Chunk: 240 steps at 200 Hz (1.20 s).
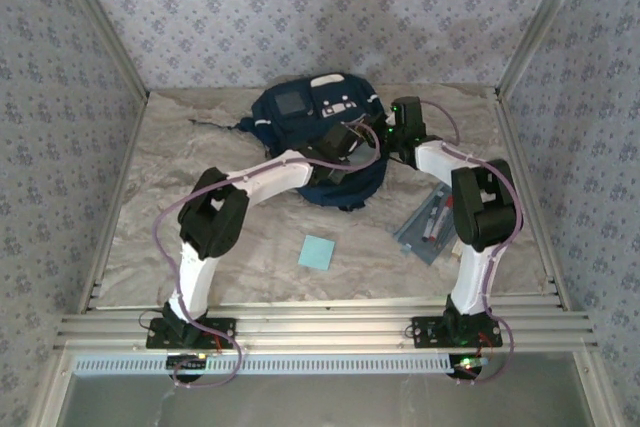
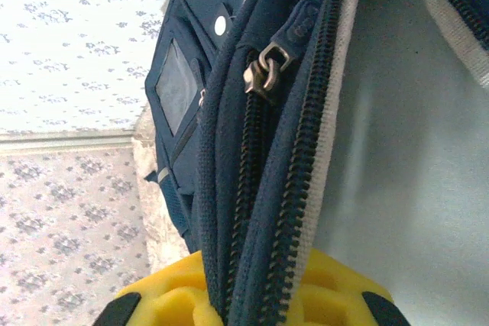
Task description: Pack books, pencil case, and school supplies into a backpack
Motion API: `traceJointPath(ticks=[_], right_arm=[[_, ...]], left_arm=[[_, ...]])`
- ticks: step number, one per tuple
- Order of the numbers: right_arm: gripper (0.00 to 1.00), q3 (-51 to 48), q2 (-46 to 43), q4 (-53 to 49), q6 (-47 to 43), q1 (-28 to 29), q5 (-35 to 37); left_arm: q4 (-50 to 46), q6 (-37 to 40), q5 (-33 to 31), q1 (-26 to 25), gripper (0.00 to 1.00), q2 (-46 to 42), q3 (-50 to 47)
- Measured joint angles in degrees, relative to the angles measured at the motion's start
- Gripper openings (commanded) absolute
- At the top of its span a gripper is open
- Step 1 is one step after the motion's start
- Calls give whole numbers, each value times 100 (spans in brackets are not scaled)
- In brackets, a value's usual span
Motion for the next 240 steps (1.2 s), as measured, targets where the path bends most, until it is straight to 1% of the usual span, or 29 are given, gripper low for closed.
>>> traceJointPath(ticks=[11,31,52,71,97,127,163,200,224,240], right_arm=[[0,0,17,74,61,42,-7],[0,-2,17,236,208,149,42],[0,0,17,376,391,238,105],[0,44,26,415,555,264,131],[0,341,50,273,616,264,120],[0,581,50,107,656,282,122],[0,595,50,48,660,286,127],[0,595,50,44,658,302,173],[0,595,50,17,656,323,212],[0,595,50,7,654,341,240]], left_arm=[[-103,-365,260,42,73,-210,-20],[-221,-990,643,205,74,-828,-214],[-264,-1497,807,363,72,-1497,-527],[-236,-1799,837,407,69,-1808,-824],[-199,-2083,951,470,66,-1829,-1340],[-170,-2328,1110,675,59,-1829,-1759],[151,-2629,1327,807,51,-1812,-1838],[455,-2924,1635,798,49,-1646,-1840],[490,-3073,1692,782,43,-1449,-1823],[463,-3136,1668,761,42,-1305,-1753]])
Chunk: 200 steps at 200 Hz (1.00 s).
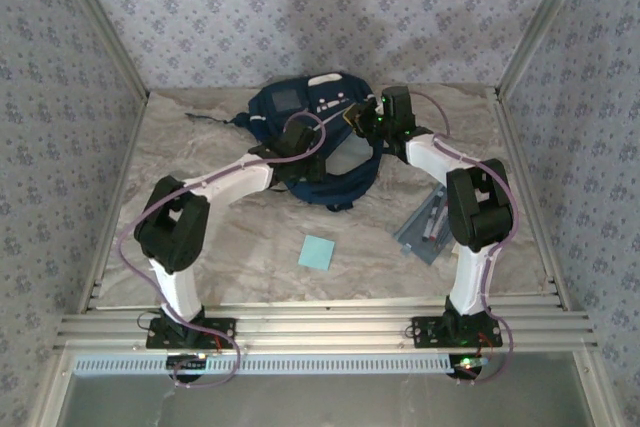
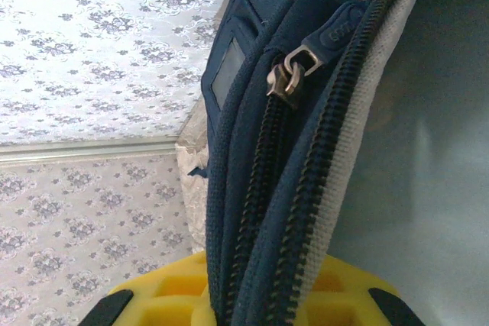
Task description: Pack books, pencil case, and school supplies into a backpack
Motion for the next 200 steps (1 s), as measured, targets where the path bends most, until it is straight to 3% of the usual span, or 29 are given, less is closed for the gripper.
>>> traceJointPath(ticks=[25,58,101,158,200], right_arm=[[0,0,0,-55,-22,4,37],[0,0,0,-79,-103,4,81],[0,0,0,-76,-111,9,87],[0,0,-2,-76,-170,63,144],[0,0,-9,-70,-258,90,186]], left_arm=[[-57,-131,-15,-37,44,87,50],[-262,-293,-85,-195,60,74,61],[-535,-450,-151,-415,59,59,61],[-479,-498,-496,-334,50,227,92],[-496,-463,-621,-234,21,560,310]])
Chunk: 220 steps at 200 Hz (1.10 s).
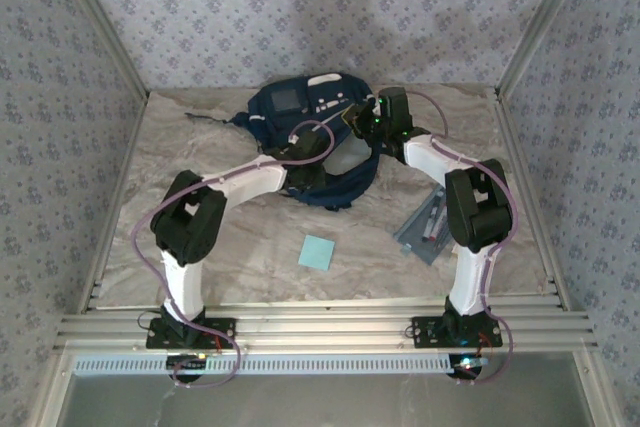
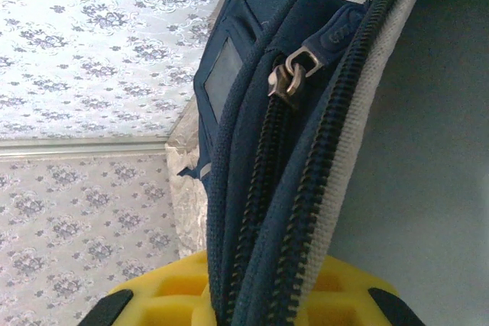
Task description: Pack books, pencil case, and school supplies into a backpack
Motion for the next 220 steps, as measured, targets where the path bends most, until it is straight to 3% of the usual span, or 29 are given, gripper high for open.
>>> traceJointPath(ticks=[41,123,220], right_arm=[[0,-9,-48,-31,-151,0,2],[0,-330,-409,-280,-634,-168,-74],[0,-328,-553,-710,-1073,-190,-160]], left_arm=[[-22,111,-17,-4,0,11,7],[-459,1172,802,337,0,-846,-299],[-772,1965,811,863,0,-1027,-354]])
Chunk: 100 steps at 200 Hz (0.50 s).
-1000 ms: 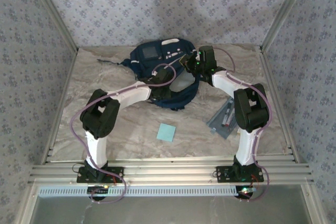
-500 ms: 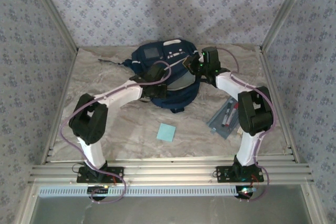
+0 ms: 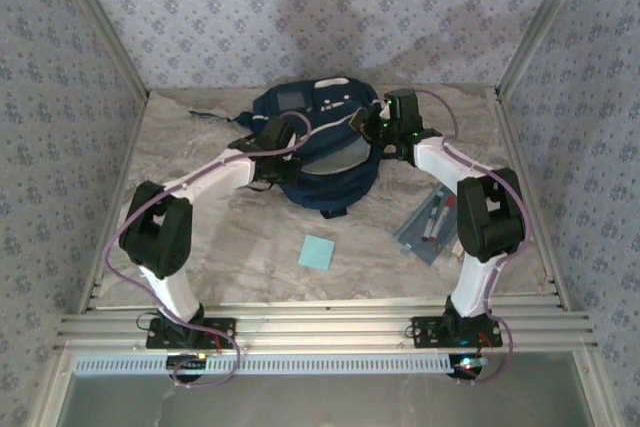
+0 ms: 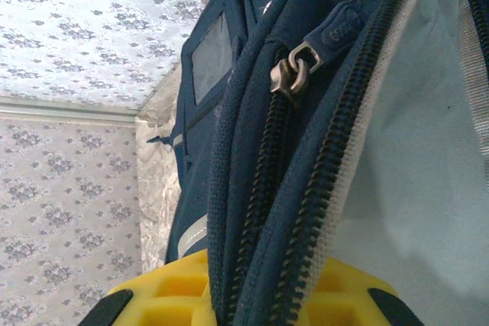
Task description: Pack books, pencil case, and school supplies into a backpack
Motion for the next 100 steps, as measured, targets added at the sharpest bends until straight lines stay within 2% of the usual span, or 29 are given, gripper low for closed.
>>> traceJointPath(ticks=[38,100], right_arm=[[0,0,-33,-144,-122,0,-42],[0,0,-146,-380,-306,-33,-208]], left_arm=[[-127,313,131,190,0,-2,52],[-422,695,1128,455,0,-420,-70]])
